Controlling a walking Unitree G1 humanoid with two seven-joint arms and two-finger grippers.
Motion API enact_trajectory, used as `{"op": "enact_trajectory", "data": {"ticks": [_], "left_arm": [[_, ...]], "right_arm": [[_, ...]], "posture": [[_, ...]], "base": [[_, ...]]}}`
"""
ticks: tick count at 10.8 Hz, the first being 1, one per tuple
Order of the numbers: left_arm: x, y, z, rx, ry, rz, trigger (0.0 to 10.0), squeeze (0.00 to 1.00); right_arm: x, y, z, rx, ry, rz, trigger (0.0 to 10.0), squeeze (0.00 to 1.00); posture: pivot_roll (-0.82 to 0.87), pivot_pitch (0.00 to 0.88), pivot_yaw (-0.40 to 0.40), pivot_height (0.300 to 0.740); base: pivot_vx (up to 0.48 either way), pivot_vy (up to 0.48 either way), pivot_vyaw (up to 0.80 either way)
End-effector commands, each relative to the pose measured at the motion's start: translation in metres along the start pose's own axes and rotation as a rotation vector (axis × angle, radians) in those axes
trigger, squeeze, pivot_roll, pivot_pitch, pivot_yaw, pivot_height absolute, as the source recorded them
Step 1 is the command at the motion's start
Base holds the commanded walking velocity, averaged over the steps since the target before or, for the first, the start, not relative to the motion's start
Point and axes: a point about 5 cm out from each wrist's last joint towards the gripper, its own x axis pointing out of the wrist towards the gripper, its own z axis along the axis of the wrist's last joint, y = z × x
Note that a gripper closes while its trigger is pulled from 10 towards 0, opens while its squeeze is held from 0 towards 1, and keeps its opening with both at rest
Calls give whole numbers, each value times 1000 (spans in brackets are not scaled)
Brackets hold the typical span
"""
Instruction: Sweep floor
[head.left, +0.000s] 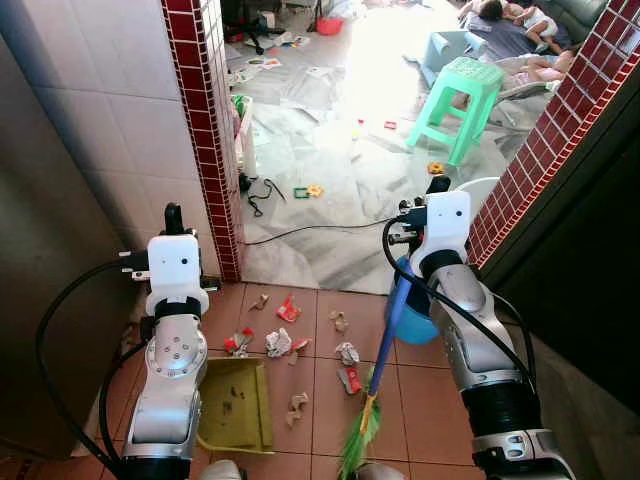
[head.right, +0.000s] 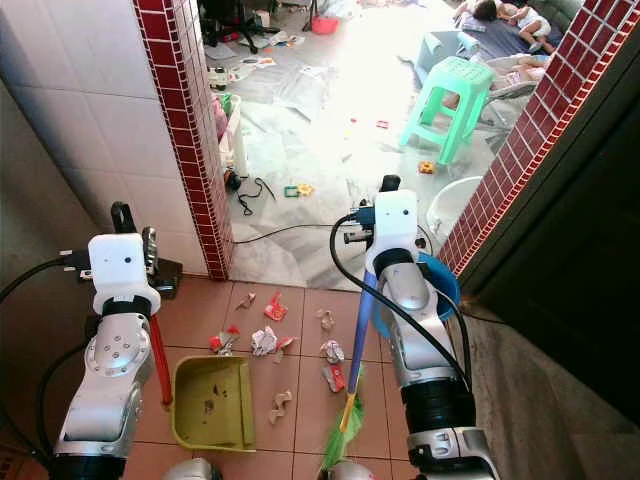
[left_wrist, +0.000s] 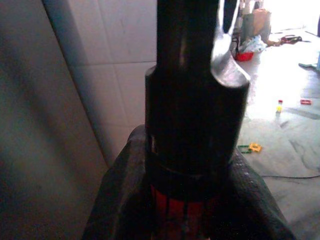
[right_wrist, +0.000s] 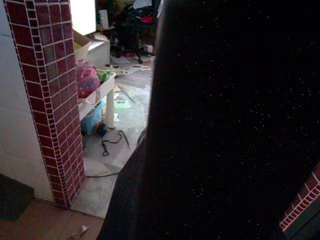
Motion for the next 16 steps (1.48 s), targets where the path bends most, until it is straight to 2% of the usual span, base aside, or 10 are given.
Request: {"op": "enact_trajectory", "data": {"ticks": [1,12,13,14,16], "left_arm": [[4,-1,13,-7,-62,3,10000,0],[4,-1,13,-7,-62,3,10000,0],[4,0,12,-5,-65,4,10000,0],[4,-9,6,-22,-37,-16,10000,0],[3,-10,4,-28,-28,-31,10000,0]], "right_arm": [[3,-1,6,-2,-14,0,10000,0],[3,-1,6,-2,-14,0,10000,0],[3,-1,5,0,-14,1,10000,0],[5,3,6,1,-46,31,10000,0],[5,5,5,-13,-46,32,10000,0]], "posture": [[-3,25,-67,740],[-3,25,-67,740],[0,0,0,740],[-7,32,-51,740],[-8,32,-50,740]], "base": [[0,0,0],[0,0,0],[0,0,0],[0,0,0],[0,0,0]]}}
